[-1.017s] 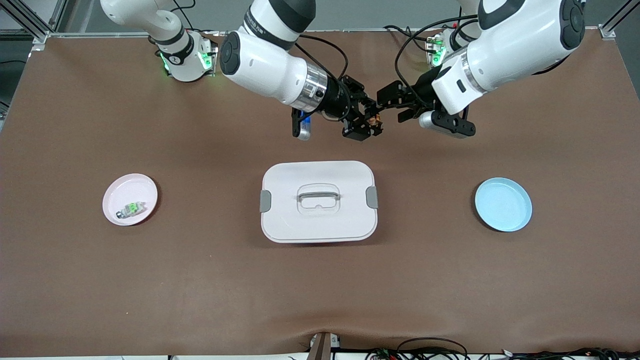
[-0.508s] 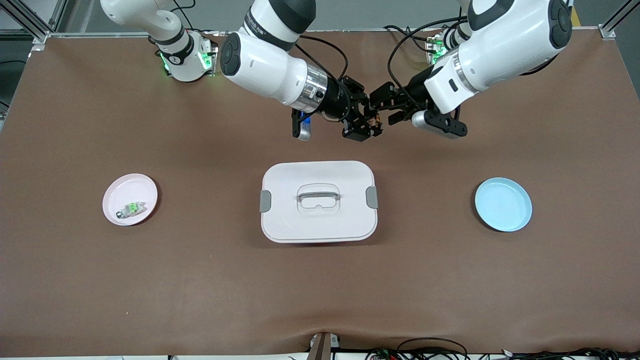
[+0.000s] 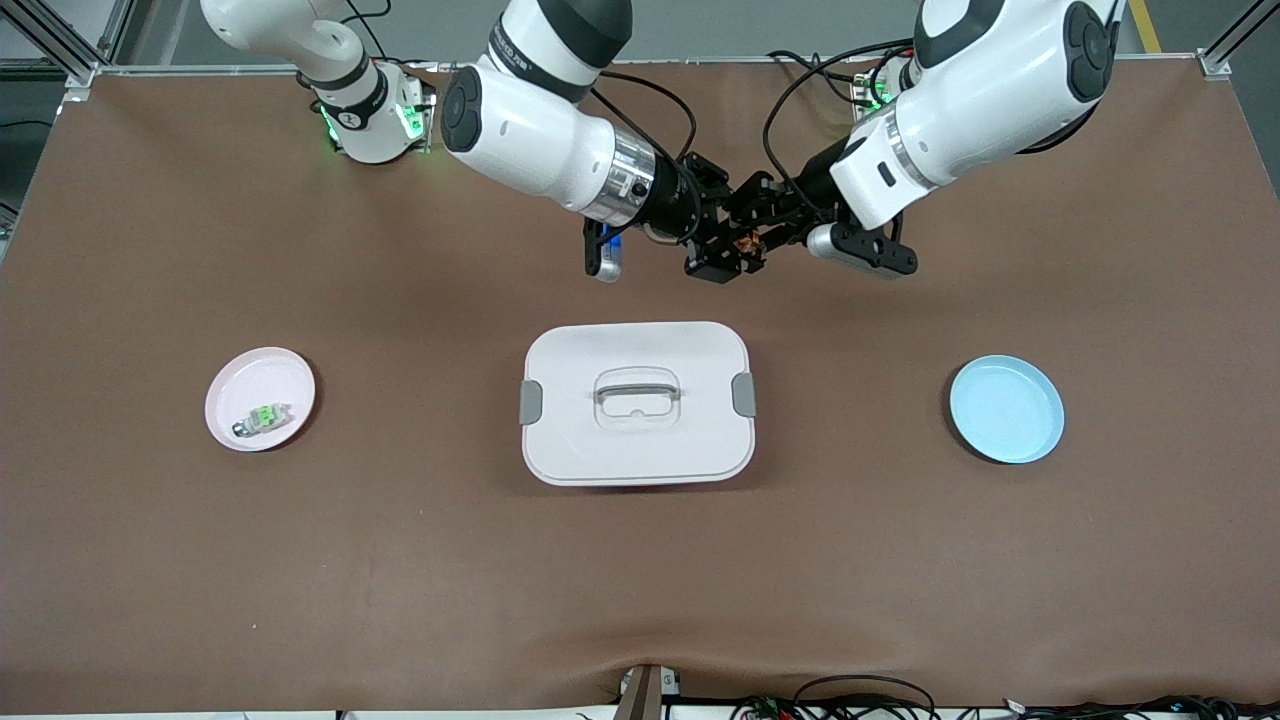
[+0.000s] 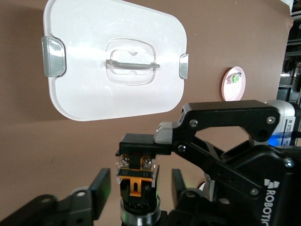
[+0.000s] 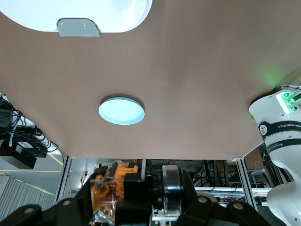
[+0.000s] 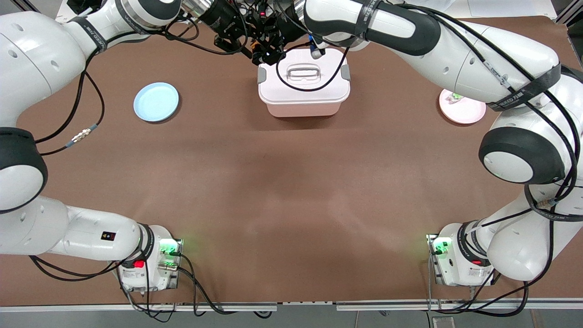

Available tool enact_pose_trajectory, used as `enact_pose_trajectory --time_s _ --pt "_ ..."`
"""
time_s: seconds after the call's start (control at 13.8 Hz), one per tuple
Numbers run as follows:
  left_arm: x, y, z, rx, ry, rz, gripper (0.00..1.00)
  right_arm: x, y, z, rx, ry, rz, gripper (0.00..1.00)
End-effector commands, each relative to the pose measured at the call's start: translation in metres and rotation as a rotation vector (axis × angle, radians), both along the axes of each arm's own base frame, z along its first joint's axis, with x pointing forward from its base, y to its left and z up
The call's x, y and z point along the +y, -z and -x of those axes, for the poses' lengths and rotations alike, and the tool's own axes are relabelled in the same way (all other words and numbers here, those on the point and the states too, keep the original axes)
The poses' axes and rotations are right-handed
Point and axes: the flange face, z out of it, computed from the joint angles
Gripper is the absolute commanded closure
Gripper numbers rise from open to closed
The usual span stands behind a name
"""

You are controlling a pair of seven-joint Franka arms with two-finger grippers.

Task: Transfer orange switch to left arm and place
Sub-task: 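Open the right gripper and pull the left gripper away with switch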

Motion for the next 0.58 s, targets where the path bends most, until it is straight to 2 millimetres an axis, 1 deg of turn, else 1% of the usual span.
enact_pose_trajectory --time_s 0.0,0.44,0.51 --pt "-0.0027 0.0019 0.0005 -0.011 0.0 0.022 0.52 0.005 -0.0048 -0.0016 0.003 0.002 -0.012 0.64" --pt "-0.0006 0.0095 -0.0048 -0.02 0.014 0.02 0.99 0.0042 -0.0066 -0.0022 0.002 0.002 -0.014 0.63" --pt "0.0015 0.0096 -0.0065 -0.022 0.015 0.02 1.0 0.0041 -0.0058 -0.0021 0.003 0.002 -0.013 0.61"
